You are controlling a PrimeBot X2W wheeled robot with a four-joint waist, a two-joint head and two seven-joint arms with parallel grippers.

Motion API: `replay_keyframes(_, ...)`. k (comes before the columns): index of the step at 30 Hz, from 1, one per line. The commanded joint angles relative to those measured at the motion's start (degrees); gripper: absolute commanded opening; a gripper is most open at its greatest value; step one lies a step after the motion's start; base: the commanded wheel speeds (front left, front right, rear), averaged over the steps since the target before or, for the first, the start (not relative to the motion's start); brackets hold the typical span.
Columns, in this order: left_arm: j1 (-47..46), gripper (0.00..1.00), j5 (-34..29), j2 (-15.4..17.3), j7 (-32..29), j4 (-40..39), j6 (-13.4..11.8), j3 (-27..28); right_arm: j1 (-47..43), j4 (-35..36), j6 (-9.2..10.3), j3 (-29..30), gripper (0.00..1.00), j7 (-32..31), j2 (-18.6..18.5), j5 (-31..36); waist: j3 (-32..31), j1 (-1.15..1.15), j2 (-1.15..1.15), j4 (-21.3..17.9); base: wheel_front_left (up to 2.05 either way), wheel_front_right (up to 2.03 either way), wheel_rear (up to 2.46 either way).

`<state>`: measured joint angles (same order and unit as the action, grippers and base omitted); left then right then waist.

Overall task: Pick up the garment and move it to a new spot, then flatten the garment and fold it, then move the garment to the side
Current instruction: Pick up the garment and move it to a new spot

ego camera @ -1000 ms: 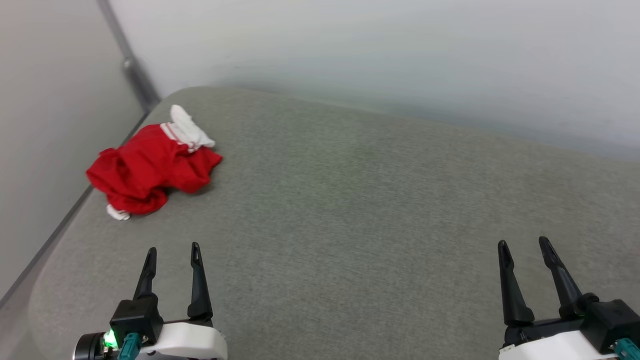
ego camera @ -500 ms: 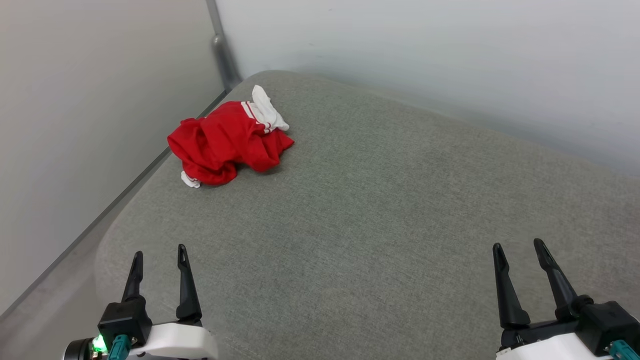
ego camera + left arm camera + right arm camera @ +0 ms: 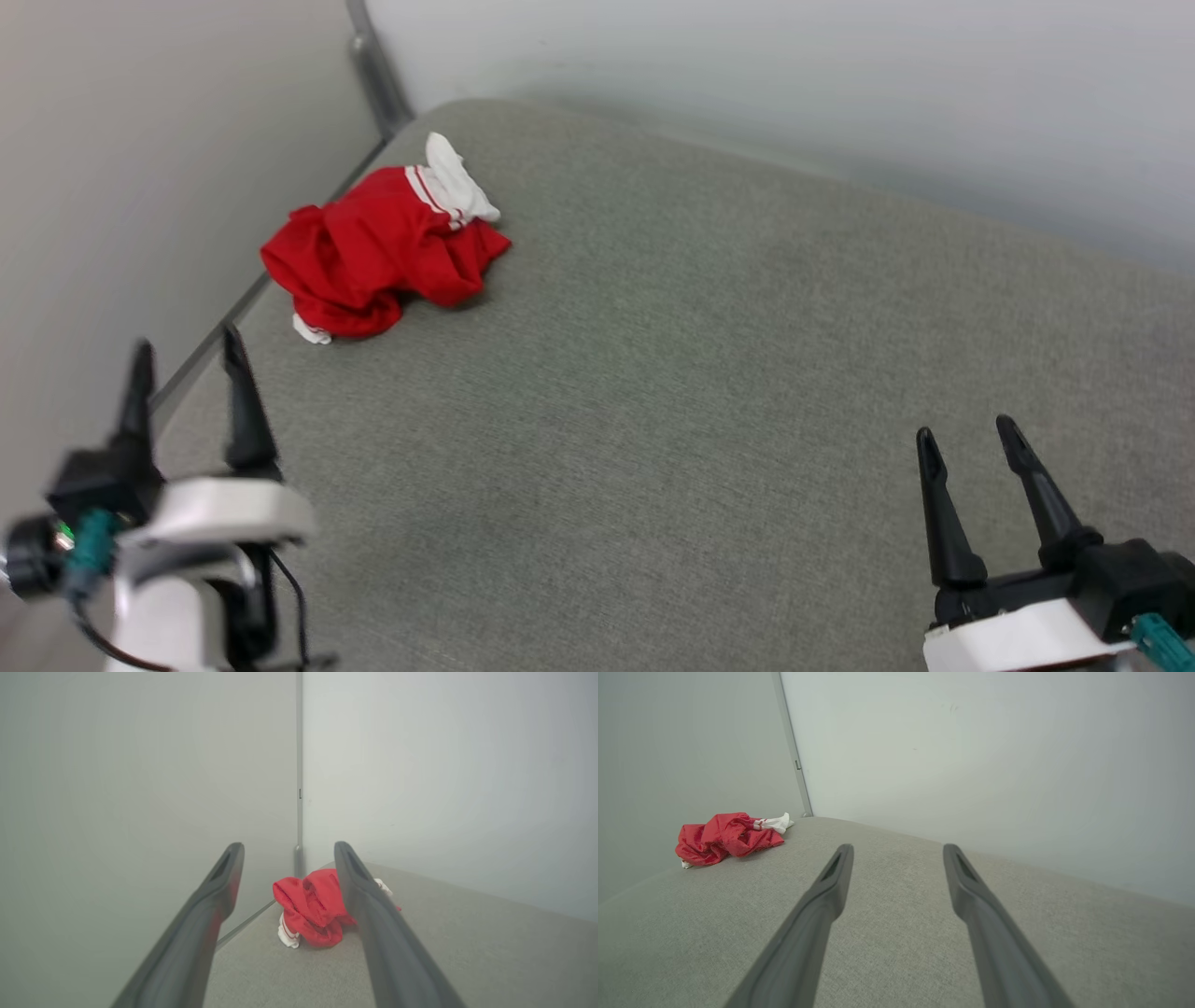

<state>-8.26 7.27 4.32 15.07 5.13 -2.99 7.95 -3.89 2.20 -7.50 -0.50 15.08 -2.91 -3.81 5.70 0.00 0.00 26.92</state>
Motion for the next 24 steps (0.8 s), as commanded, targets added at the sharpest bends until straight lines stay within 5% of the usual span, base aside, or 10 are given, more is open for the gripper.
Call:
replay_keyframes(1, -2.76, 1.0, -0.15, 0.98, 0.15, 0.46, 0.63, 1.34, 1.34, 0.57, 0.02, 0.33, 1.0, 0.14, 0.06, 0.77, 2.59, 0.0, 0.0, -2.06, 0.0, 0.0, 0.0)
replay_keyframes(12, -25.2, 1.0, 1.27, 7.42, 0.14, 6.08, 5.56, 11.77, 6.74, 3.72, 0.02, 3.56, 1.0, 0.13, 0.05, 6.02, 15.97, 0.0, 0.0, -8.7, 0.0, 0.0, 0.0)
replay_keyframes(20, -37.46, 1.0, 1.02, 16.93, -0.24, 18.02, 9.13, 11.15, 8.71, 6.21, 0.02, 5.26, 1.0, 0.14, 0.05, 7.66, 21.83, 0.0, 0.0, -12.15, 0.0, 0.0, 0.0)
replay_keyframes(24, -43.44, 1.0, 3.72, 22.24, -6.15, 25.54, 10.15, 9.05, 9.12, 7.9, 0.02, 6.04, 1.0, 0.13, 0.06, 8.12, 24.01, 0.0, 0.0, -13.8, 0.0, 0.0, 0.0)
